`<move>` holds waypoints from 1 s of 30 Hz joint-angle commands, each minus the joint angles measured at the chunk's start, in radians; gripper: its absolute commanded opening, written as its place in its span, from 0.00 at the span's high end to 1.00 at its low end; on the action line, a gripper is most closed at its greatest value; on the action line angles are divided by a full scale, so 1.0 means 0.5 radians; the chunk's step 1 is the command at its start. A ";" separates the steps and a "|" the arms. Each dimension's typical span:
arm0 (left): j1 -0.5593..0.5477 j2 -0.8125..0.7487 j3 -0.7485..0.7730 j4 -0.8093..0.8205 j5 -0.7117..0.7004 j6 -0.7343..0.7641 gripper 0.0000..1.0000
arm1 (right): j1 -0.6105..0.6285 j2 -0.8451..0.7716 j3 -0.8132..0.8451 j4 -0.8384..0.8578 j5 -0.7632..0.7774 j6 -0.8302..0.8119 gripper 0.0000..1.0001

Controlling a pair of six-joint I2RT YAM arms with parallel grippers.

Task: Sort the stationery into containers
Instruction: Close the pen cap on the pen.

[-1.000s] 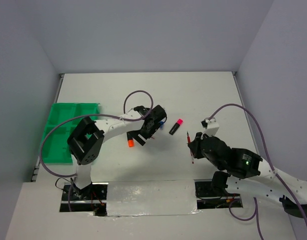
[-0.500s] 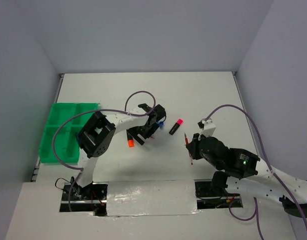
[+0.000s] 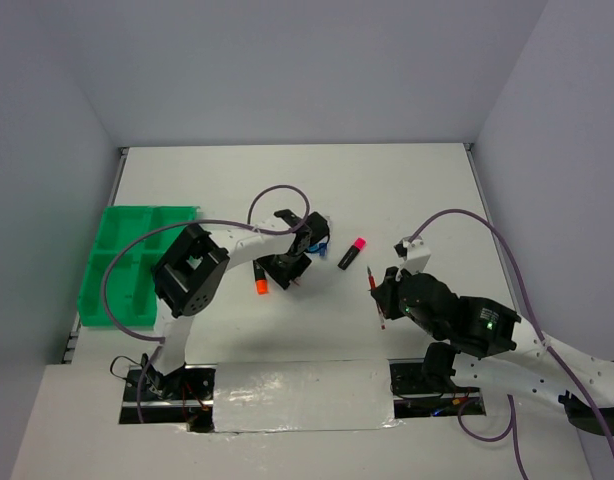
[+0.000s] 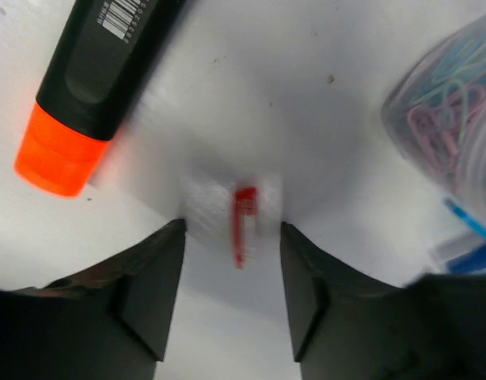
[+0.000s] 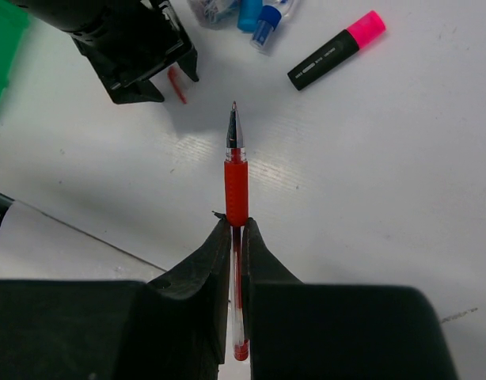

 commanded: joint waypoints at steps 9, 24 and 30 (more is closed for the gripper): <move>0.017 -0.016 -0.323 0.168 0.128 0.072 1.00 | -0.003 -0.056 0.024 0.113 -0.041 -0.058 1.00; -0.207 -0.812 -0.854 0.689 -0.317 0.510 1.00 | -0.003 -0.112 -0.359 0.683 -0.403 -0.058 1.00; -0.237 -0.997 -0.849 0.690 -0.418 0.734 1.00 | -0.003 0.056 -0.535 0.966 -0.520 0.034 1.00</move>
